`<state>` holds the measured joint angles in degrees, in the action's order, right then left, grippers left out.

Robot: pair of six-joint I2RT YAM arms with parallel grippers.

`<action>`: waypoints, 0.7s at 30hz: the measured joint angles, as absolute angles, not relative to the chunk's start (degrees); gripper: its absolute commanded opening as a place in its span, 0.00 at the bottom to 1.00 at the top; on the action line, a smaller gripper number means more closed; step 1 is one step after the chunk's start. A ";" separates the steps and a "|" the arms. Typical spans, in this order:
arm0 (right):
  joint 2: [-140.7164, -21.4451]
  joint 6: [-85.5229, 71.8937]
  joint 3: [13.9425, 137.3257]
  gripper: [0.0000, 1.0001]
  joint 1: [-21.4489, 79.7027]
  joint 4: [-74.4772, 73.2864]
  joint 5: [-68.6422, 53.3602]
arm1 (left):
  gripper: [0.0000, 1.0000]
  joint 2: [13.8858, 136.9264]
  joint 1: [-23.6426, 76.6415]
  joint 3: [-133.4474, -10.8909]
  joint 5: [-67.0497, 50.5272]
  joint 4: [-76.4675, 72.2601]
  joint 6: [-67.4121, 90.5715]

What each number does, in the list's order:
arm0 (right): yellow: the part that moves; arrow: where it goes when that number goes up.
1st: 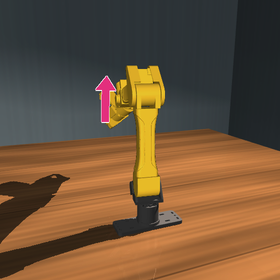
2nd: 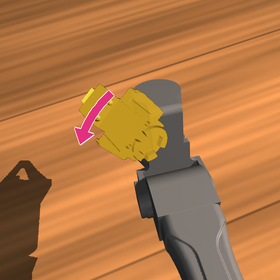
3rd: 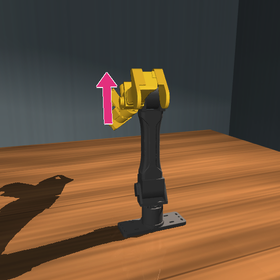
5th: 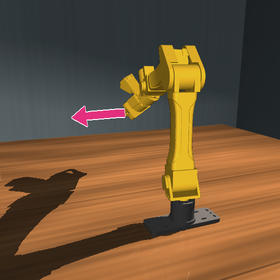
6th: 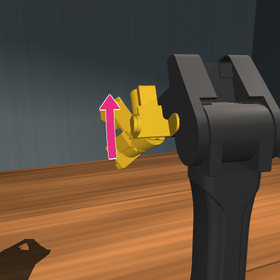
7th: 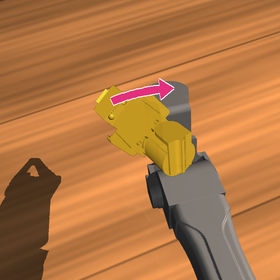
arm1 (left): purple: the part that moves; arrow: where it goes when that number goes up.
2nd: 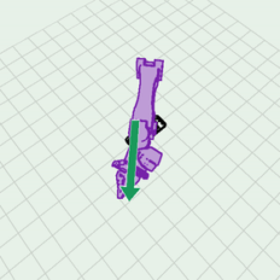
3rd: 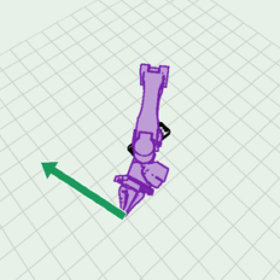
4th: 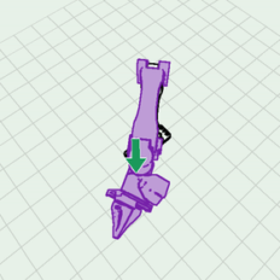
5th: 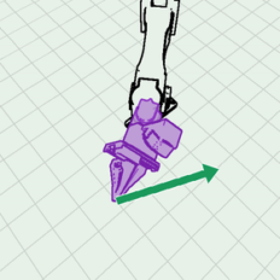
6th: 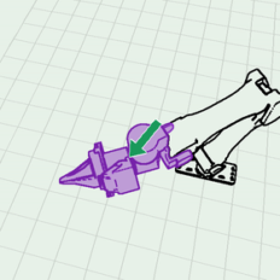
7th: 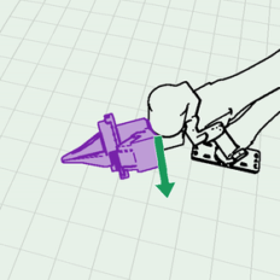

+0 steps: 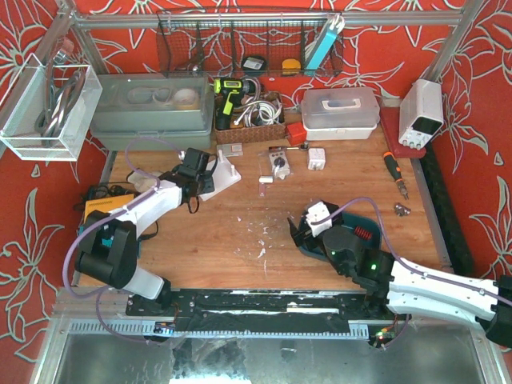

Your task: Install the large spring

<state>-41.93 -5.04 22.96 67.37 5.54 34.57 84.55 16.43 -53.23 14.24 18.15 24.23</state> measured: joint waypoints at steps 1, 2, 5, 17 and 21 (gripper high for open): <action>-42.19 -5.06 22.96 0.99 67.37 5.52 34.65 | 0.42 84.55 16.43 -53.23 14.15 18.00 24.12; -42.39 -5.13 22.96 0.99 67.37 5.52 34.70 | 0.45 84.53 16.43 -53.23 13.96 17.85 24.05; -42.76 -5.45 22.96 0.99 67.37 5.52 35.05 | 0.56 83.81 16.43 -53.23 12.95 17.23 24.16; -42.26 -21.85 25.32 0.99 63.13 -6.55 40.18 | 1.00 67.26 17.02 -46.52 4.89 9.02 25.41; -43.46 -33.41 31.62 0.99 57.30 -18.22 39.38 | 1.00 61.47 20.73 -40.18 1.45 2.90 25.93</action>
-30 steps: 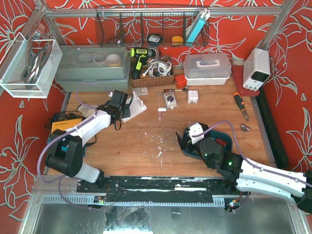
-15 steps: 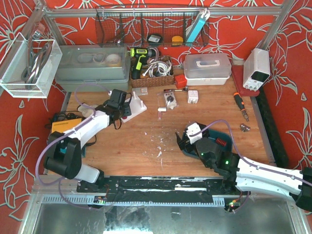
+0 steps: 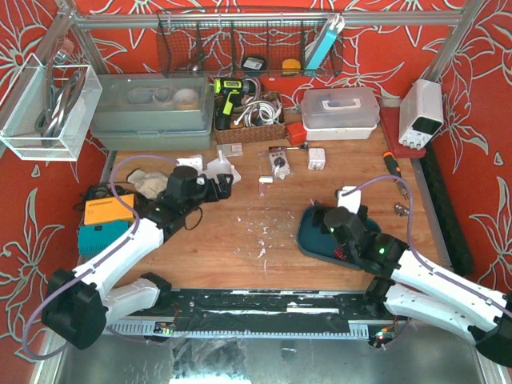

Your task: Install the large spring

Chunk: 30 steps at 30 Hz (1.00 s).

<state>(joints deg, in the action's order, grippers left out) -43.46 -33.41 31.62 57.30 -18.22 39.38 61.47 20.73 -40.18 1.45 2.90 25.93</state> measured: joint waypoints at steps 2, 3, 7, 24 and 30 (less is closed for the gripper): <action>-44.16 -38.79 34.15 0.99 53.78 -22.68 38.26 | 1.00 60.34 24.23 -37.95 0.75 0.40 25.89; -44.31 -41.43 34.94 0.99 52.34 -24.64 37.58 | 1.00 60.14 26.55 -36.97 0.80 -0.97 25.74; -44.36 -49.80 35.73 0.96 48.38 -31.57 35.68 | 1.00 60.23 35.73 -34.04 1.30 -5.13 24.36; -55.66 -11.81 39.51 0.93 43.99 -28.10 29.08 | 1.00 59.53 41.80 -25.02 6.83 -15.40 17.93; -68.16 5.78 49.43 0.92 43.75 -33.04 29.54 | 1.00 53.89 42.00 -23.16 8.80 -16.36 17.47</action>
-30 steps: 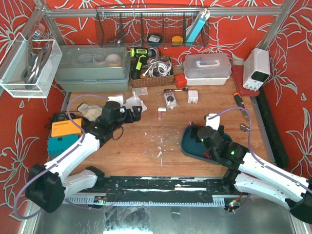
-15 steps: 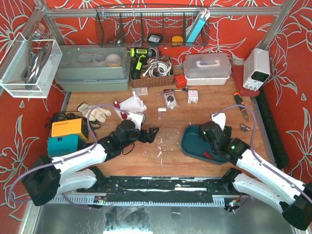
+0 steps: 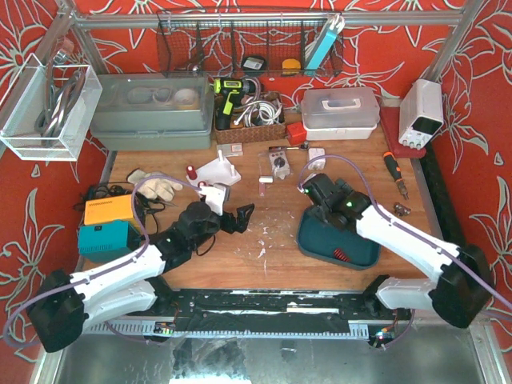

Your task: Install the large spring

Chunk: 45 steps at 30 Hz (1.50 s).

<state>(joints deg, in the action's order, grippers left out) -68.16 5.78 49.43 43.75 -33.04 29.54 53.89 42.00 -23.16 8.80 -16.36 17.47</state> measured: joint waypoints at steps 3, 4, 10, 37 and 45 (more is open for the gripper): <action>-72.03 11.25 51.96 0.89 41.89 -39.05 29.98 | 1.00 52.25 42.02 -22.61 9.30 -16.84 17.50; -72.42 12.51 52.01 0.84 40.95 -40.71 30.02 | 1.00 51.70 42.02 -22.46 9.41 -16.86 17.52; -72.07 18.41 50.46 0.54 35.27 -50.26 29.65 | 1.00 48.38 42.06 -21.58 10.83 -16.88 17.54; -79.44 22.46 41.47 0.45 27.35 -48.12 28.84 | 1.00 47.57 42.46 -20.82 12.40 -17.30 17.58; -83.26 23.11 41.01 0.45 25.50 -44.64 26.68 | 1.00 47.29 42.70 -20.82 12.38 -17.28 17.58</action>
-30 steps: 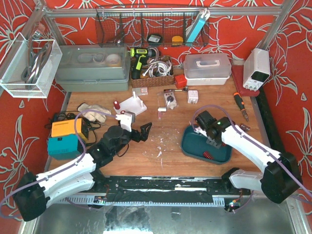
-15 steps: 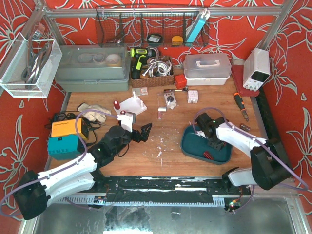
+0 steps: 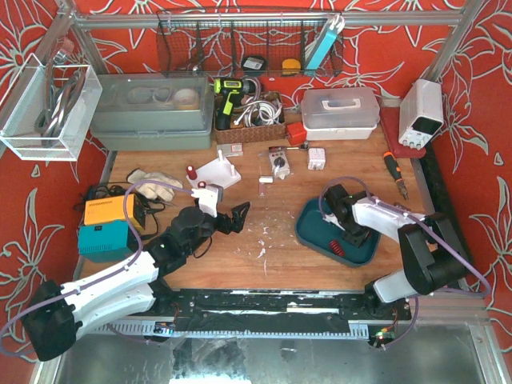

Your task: Install the large spring

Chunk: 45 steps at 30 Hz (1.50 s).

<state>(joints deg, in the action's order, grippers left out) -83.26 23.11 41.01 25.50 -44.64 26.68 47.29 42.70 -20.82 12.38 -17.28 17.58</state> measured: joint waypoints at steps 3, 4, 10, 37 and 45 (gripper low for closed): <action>-84.58 23.55 40.93 0.45 25.12 -44.36 26.20 | 1.00 47.09 42.98 -20.82 12.38 -17.26 17.58; -84.53 23.66 40.93 0.44 25.10 -44.36 26.00 | 1.00 47.03 43.03 -20.82 12.38 -17.28 17.58; -84.58 24.53 40.93 0.32 24.93 -44.34 25.45 | 1.00 46.98 43.16 -20.82 12.38 -17.26 17.58; -62.50 22.20 50.85 0.00 35.31 -42.61 10.55 | 1.00 47.77 43.20 -20.82 14.74 -17.30 18.04; -65.06 17.28 50.26 0.00 44.10 -33.26 6.70 | 0.89 50.04 43.20 -19.94 9.26 -20.84 17.45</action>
<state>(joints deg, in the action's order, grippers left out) -65.06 17.28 50.26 44.10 -33.26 6.70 50.04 43.20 -19.94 9.26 -20.84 17.45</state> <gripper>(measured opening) 0.324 0.962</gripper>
